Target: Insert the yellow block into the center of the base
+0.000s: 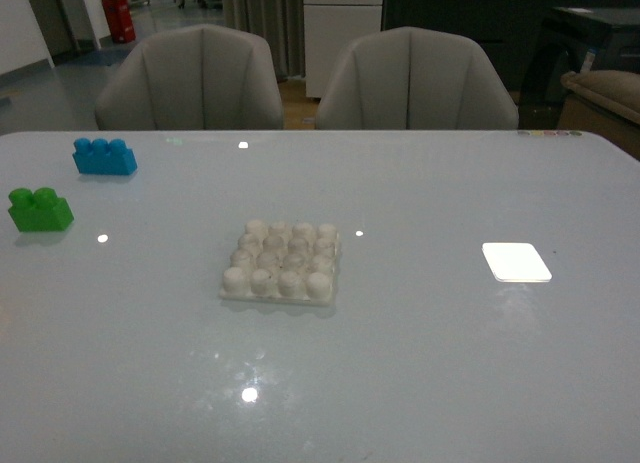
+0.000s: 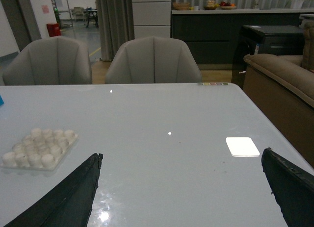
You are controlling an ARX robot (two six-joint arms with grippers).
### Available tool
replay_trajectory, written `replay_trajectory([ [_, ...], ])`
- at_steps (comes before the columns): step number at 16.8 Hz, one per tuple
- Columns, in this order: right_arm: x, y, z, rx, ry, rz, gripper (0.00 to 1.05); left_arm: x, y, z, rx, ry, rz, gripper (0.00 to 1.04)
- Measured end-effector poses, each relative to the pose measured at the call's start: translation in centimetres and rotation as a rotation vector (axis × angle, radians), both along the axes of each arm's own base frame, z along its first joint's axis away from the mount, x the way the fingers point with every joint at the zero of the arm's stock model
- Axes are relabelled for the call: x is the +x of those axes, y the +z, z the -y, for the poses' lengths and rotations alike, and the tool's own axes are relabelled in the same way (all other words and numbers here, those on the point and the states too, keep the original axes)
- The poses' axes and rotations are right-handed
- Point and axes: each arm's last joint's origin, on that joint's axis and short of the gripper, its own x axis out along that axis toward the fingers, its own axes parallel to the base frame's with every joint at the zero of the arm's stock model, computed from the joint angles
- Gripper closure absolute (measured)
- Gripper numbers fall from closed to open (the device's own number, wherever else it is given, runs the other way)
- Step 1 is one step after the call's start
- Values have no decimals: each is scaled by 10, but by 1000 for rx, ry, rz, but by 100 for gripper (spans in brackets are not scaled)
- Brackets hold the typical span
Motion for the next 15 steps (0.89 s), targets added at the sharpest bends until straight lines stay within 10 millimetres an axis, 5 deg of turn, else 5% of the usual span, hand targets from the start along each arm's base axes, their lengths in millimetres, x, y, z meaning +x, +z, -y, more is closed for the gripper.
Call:
replay_trajectory([
  [7,0,0,0,0,0,0,6,16,-20,-18,9,-32,39,7],
  [15,0,0,0,0,0,0,6,23,-46,-11,-14,-44,24,7],
])
